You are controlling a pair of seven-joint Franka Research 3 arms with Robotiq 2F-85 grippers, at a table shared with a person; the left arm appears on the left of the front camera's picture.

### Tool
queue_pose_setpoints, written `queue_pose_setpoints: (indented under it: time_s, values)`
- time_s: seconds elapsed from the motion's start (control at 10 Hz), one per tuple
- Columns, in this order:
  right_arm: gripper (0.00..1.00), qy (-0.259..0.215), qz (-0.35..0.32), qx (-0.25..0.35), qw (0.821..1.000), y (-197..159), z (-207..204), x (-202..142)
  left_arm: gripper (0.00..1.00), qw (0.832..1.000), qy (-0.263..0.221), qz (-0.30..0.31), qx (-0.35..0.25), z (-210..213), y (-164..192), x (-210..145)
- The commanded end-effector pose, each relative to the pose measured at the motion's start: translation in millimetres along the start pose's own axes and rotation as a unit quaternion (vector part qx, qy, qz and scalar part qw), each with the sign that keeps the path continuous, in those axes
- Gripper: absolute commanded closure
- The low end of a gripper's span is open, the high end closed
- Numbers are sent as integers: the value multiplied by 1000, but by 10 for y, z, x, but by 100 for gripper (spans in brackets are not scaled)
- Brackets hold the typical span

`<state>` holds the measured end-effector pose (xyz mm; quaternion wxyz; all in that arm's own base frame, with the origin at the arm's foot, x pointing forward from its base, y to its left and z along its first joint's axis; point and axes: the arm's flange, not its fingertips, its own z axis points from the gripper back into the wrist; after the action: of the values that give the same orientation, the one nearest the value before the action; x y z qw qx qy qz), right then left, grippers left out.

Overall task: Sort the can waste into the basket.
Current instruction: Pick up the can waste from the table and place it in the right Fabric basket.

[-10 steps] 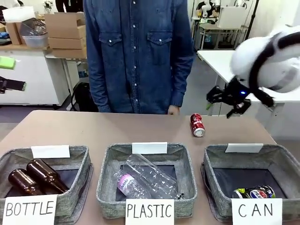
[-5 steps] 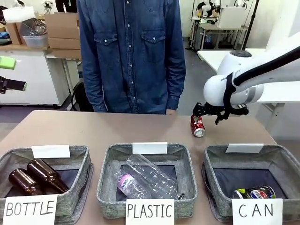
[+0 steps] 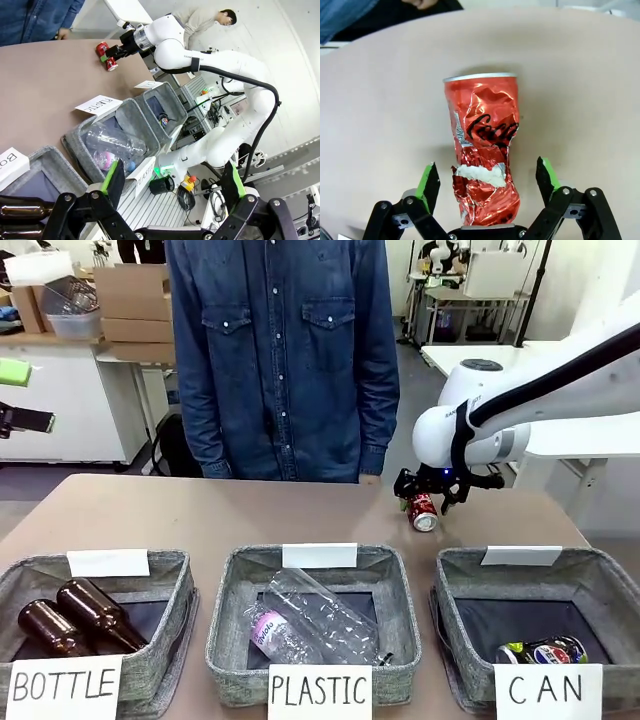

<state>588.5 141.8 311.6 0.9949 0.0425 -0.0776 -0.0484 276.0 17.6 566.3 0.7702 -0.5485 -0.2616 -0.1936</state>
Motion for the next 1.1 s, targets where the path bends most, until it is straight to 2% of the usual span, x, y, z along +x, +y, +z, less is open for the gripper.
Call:
queue_pose_setpoints:
  time_s: [0.0,0.1,0.2,0.3,0.4,0.5,0.7,0.8,1.0]
  values:
    - [0,8,6,-2,1000,-1,27,61,0,1000,-2,-8,-3,-10,-14,1]
    - [0,13,7,-4,1000,1,52,64,0,1000,-2,-8,-3,-10,-14,1]
    - [26,16,8,-1,1000,2,73,73,0,1000,-2,-8,-3,-10,-14,1]
    - [59,19,5,2,1000,-5,69,61,0,1000,-2,-8,-3,-10,-14,1]
    - [85,20,4,0,1000,1,55,51,0,1000,-2,-8,-3,-10,-14,1]
    - [100,25,8,0,1000,26,34,48,0,1000,-2,-8,-3,-10,-14,1]
    - [100,28,12,-6,1000,73,12,51,0,1000,-2,-8,-3,-10,-14,1]
    - [96,30,8,2,1000,80,6,55,0,1000,-2,-8,-3,-10,-14,1]
    - [100,41,0,2,999,73,-5,50,0,1000,-2,-8,-3,-10,-14,1]
